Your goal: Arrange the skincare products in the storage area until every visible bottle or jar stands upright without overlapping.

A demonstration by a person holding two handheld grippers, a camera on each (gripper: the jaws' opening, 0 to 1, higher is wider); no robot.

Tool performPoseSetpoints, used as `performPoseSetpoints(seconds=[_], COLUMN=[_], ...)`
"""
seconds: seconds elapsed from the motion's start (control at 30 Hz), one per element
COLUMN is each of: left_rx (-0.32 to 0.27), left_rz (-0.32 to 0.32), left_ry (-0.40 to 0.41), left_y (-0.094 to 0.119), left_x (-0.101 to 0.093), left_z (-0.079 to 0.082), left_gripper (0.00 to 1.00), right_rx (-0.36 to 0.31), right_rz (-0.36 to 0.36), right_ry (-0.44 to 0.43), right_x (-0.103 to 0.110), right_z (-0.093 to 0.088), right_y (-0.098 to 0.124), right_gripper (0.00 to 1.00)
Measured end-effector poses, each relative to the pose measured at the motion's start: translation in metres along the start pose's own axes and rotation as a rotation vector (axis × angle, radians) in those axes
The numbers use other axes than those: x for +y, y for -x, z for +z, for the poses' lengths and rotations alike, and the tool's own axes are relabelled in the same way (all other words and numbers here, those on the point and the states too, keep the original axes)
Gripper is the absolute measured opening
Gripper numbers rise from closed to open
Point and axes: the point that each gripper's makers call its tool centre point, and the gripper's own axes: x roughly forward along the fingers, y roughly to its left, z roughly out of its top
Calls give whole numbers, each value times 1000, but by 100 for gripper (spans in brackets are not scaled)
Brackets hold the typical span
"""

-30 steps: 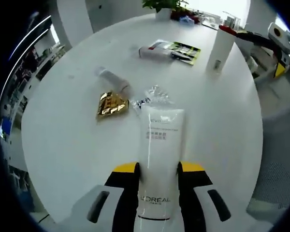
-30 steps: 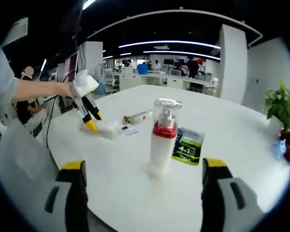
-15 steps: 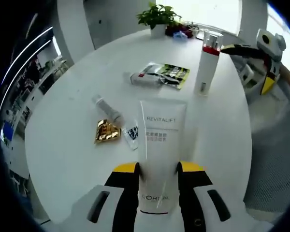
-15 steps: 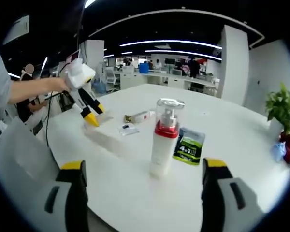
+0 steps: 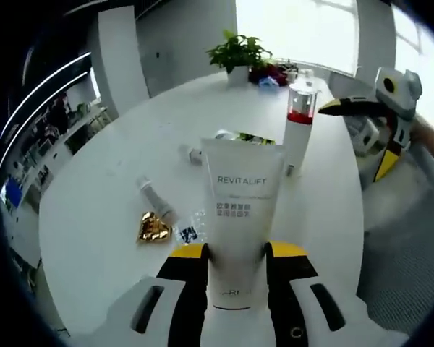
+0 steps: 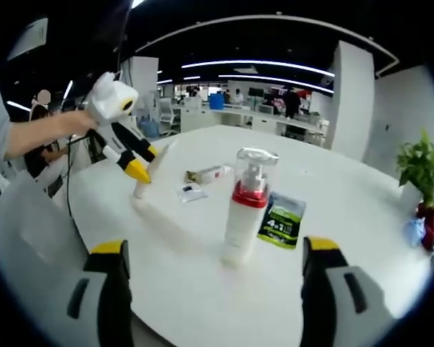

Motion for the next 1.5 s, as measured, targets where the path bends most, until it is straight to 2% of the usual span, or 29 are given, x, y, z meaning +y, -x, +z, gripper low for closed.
performPoseSetpoints(seconds=[0.23,0.3,0.47,0.6,0.87,1.0,1.2,1.37,1.5], left_rx=[-73,-92,-131,-150,-187,-192,-219,-238,-245], left_rz=[-2,1,-5,-18,-31,-21,-16,-10,-4], left_ry=[12,9,16,37,72,90,108,133,147], left_y=[1,1,2,2,-2,-3,-2,-5,-8], left_x=[-14,-19,-32,-40,-52,-53,-59,-63,-66], left_z=[17,22,30,33,37,38,41,45,45], left_gripper=[28,28,28,28,28,28,28,28,28], right_rx=[-18,-22,-85,-99,-136,-161,-199,-221,-226], right_rz=[-5,-14,0,28,81,108,143,183,200], right_ry=[-19,-23,-104,-112,-91,-65,-73,-92,-102], right_x=[-1,-2,5,13,29,37,43,50,52], right_z=[4,6,21,28,45,54,68,77,81], right_y=[2,4,8,11,9,7,-2,-9,-15], right_gripper=[99,96,90,76,61,50,35,27,25])
